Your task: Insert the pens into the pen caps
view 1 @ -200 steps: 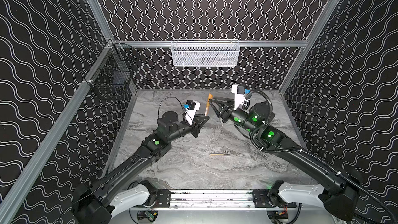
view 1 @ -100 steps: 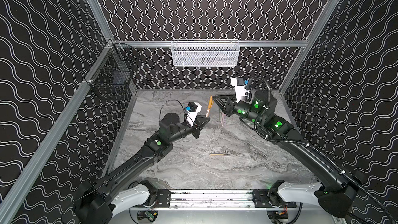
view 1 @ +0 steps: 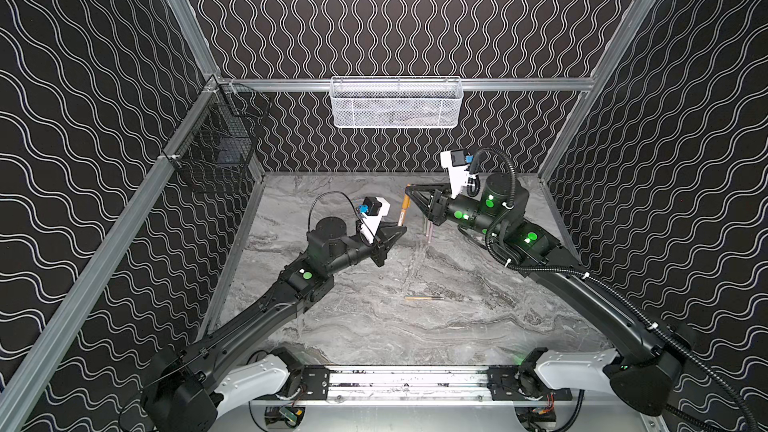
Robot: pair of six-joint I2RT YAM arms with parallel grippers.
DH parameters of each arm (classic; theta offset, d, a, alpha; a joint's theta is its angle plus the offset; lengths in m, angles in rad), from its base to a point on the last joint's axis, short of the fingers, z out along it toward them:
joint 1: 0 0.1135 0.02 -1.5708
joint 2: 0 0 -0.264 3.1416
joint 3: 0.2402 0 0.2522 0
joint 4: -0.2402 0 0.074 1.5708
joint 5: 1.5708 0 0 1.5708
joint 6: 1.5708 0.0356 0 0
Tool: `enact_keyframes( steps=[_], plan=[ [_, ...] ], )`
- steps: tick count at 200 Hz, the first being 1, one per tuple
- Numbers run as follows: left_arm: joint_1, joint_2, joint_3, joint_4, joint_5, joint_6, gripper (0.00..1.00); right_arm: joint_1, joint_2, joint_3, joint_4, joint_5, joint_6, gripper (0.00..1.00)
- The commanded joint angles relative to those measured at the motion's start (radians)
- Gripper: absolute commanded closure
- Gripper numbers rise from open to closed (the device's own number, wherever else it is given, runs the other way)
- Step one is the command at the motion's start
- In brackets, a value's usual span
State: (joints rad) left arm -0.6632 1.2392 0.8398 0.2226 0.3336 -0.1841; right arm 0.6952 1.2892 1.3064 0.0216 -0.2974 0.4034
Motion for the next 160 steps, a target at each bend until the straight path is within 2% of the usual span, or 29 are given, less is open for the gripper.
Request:
enact_keyframes(
  steps=[1,43,65,106,160],
  plan=[
    [-0.001,0.007,0.012,0.026,0.021,0.005,1.0,0.002,0.001,0.002,0.055,-0.004,0.008,0.81],
    [-0.001,0.01,0.022,0.011,0.031,0.006,1.0,0.004,0.03,0.023,0.011,-0.043,0.003,0.94],
    [0.0,0.013,0.027,0.013,0.03,0.002,1.0,0.017,0.031,-0.003,0.013,-0.046,0.001,0.97],
    [0.004,0.022,0.045,0.054,0.026,-0.035,1.0,0.02,0.01,-0.044,0.021,-0.039,-0.011,0.98],
    [0.007,0.012,0.143,0.043,0.025,-0.096,1.0,0.02,0.014,-0.043,-0.018,-0.026,-0.069,0.98]
  ],
)
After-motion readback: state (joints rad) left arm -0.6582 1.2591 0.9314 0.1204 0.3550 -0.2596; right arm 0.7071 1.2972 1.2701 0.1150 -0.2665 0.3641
